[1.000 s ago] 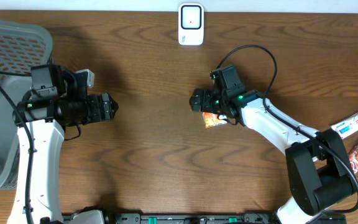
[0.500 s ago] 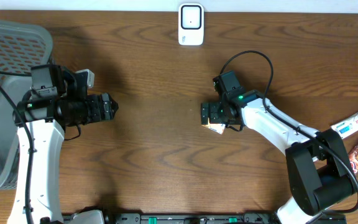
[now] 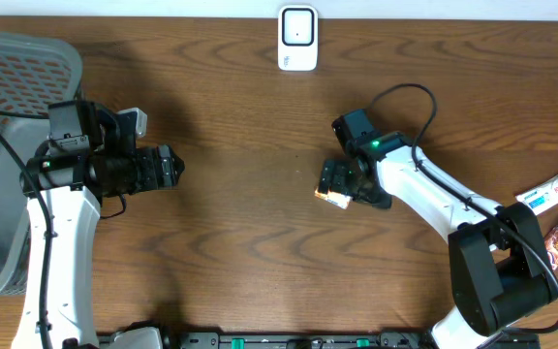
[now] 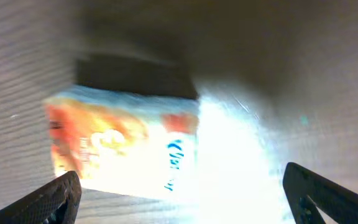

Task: Scan the item barcode
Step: 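Lift the tissue box with the right gripper and turn it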

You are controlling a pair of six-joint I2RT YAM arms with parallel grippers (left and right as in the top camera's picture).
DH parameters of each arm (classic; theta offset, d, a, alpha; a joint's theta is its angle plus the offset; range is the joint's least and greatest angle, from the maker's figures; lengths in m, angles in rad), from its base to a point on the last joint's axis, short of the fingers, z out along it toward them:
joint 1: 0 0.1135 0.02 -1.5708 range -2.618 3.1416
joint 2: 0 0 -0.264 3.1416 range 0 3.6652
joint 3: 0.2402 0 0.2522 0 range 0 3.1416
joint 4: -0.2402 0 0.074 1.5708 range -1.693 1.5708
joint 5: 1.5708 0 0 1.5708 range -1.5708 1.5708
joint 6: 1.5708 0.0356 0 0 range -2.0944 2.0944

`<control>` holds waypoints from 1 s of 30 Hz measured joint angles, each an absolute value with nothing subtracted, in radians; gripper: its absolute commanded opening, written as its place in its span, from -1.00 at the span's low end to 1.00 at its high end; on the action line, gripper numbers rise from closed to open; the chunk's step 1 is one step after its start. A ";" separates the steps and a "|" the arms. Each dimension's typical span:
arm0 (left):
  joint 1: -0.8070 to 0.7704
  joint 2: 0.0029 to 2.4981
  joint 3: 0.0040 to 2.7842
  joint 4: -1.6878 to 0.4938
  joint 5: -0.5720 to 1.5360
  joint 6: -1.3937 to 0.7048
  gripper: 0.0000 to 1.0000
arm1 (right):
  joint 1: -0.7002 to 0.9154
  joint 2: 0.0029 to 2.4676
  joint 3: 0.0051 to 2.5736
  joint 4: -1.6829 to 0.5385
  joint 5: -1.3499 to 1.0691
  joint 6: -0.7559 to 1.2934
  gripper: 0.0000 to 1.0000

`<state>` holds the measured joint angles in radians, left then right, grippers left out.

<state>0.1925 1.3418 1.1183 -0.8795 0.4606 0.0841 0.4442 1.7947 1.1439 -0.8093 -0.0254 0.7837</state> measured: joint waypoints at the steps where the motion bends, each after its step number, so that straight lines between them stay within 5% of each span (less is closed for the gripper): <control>1: 0.192 1.342 1.118 -0.880 0.461 0.084 0.70 | 0.445 1.795 1.144 -0.813 -0.025 0.822 0.99; 26: 0.192 1.342 1.118 -0.879 0.461 0.084 0.70 | 0.505 1.898 1.161 -0.695 0.031 0.976 0.98; 30: 0.192 1.342 1.118 -0.880 0.461 0.084 0.70 | 0.505 1.916 1.179 -0.699 0.047 0.955 0.69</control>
